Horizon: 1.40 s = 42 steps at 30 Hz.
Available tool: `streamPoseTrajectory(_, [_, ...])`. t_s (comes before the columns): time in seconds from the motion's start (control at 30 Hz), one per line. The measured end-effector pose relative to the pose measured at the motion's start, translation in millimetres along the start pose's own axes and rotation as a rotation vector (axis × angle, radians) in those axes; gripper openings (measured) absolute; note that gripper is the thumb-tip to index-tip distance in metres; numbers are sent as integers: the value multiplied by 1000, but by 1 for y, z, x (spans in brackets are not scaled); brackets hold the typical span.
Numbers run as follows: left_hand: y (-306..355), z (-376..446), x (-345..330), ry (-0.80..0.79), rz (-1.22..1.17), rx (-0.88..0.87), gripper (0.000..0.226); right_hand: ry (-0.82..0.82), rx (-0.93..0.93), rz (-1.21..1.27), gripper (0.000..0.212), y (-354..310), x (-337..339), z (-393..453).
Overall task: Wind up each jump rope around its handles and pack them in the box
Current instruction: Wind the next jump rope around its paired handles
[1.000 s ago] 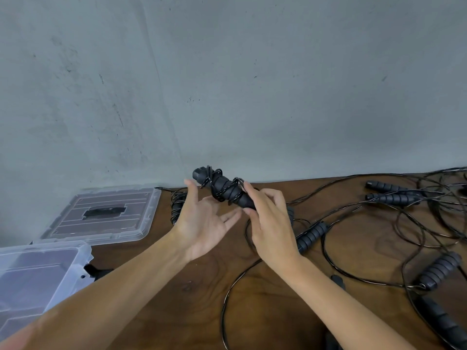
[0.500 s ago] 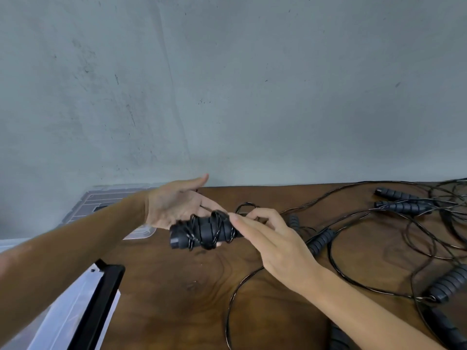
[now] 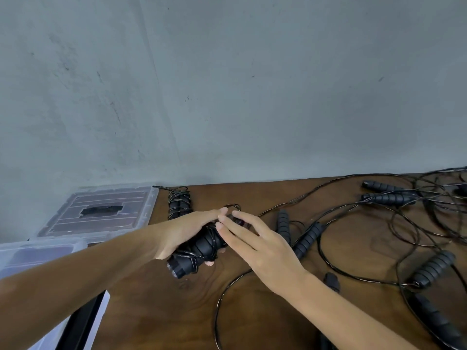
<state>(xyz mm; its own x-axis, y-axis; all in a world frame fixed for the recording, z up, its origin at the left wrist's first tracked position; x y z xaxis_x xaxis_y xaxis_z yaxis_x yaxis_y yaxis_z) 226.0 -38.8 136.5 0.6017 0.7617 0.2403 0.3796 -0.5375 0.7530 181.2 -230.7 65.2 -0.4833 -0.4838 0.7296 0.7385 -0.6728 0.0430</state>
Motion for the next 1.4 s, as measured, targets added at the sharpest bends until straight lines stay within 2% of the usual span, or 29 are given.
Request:
streamPoseTrajectory(0.13, [-7,0,0,103,-7,-95,46,22,-63,78,47,-6,-10,0])
streamPoseTrajectory(0.27, [-11,0,8,214,-16,-163,41,91,-356,304,66,-17,-14,1])
streamPoseTrajectory(0.33, [-13,0,11,277,-29,-195,41,112,-558,442,49,-21,-10,1])
streamPoseTrajectory(0.37, [-13,-2,12,302,-40,-214,40,60,-649,515,37,-19,-7,2])
streamPoseTrajectory(0.43, [-12,-5,13,336,-58,-269,36,-158,-706,639,21,-12,-5,0])
streamPoseTrajectory(0.5, [-11,-6,16,373,-24,-343,34,-357,-626,598,30,1,0,1])
streamPoseTrajectory(0.6, [-8,-9,22,422,91,-470,34,-650,-481,400,34,27,16,10])
streamPoseTrajectory(0.67, [-4,-12,24,425,228,-560,29,-753,-395,278,32,46,22,21])
streamPoseTrajectory(0.77, [-1,-14,20,346,418,-623,15,-848,-218,138,20,63,17,40])
streamPoseTrajectory(0.83, [0,-14,17,288,527,-651,8,-885,-139,118,17,65,18,54])
streamPoseTrajectory(1.0, [5,-14,13,225,954,-632,28,-951,-35,51,12,69,26,83])
streamPoseTrajectory(1.1, [7,-11,7,236,1233,-543,51,-1003,-20,48,30,70,25,98])
streamPoseTrajectory(1.2, [6,-8,2,206,1335,-462,66,-986,-5,70,29,67,28,109])
streamPoseTrajectory(1.4, [7,1,-1,235,1388,-412,87,-945,-162,159,11,58,44,117])
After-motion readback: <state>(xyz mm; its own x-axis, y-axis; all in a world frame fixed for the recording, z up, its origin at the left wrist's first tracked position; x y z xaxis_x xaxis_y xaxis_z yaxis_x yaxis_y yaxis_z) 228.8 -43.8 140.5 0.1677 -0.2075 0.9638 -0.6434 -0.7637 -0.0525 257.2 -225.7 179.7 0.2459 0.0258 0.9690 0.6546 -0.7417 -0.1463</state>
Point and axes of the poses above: each hand's wrist, its own z-axis towards the middle knuckle, its own x-axis out of the back of the hand, y = z × x, the point moved 1 cm from there along z, towards the middle knuckle, and after that the axes turned 8 degrees about z, right-handed, at the moved point
